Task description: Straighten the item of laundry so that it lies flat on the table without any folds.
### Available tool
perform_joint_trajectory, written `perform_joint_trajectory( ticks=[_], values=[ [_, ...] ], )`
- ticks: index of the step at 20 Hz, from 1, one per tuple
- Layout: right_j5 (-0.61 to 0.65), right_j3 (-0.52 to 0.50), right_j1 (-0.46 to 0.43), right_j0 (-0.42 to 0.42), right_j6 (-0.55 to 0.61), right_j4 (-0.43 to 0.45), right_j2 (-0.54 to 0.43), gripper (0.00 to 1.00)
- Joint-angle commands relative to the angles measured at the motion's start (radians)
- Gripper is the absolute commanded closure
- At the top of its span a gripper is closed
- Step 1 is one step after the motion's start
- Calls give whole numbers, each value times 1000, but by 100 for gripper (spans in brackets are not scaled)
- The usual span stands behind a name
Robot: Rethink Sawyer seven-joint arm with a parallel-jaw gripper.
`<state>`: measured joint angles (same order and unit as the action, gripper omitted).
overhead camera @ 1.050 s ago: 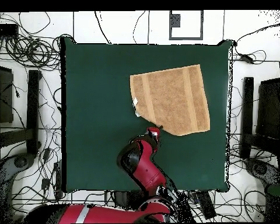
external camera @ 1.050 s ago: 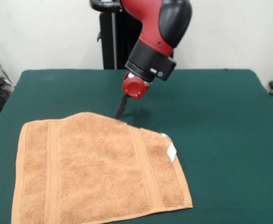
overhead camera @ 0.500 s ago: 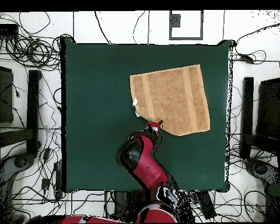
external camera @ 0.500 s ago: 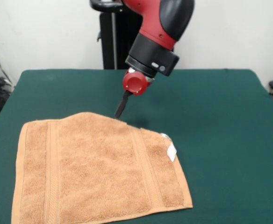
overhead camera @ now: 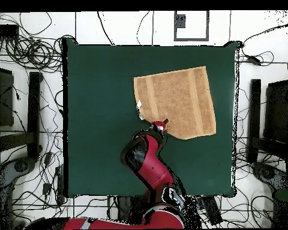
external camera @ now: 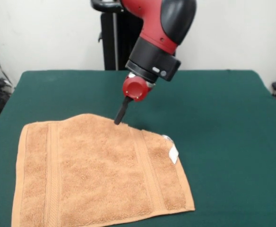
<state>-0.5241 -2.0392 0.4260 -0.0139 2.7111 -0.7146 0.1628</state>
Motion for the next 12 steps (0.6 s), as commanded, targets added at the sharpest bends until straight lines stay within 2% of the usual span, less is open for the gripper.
perform_joint_trajectory(
  ticks=[1, 8, 12],
  values=[
    [16, 119, -123, 7, 110, -5, -79, 0],
    [-5, 123, -138, 34, 141, 58, -82, 0],
    [-1, 108, -131, 7, 154, 35, -77, 0]
  ],
)
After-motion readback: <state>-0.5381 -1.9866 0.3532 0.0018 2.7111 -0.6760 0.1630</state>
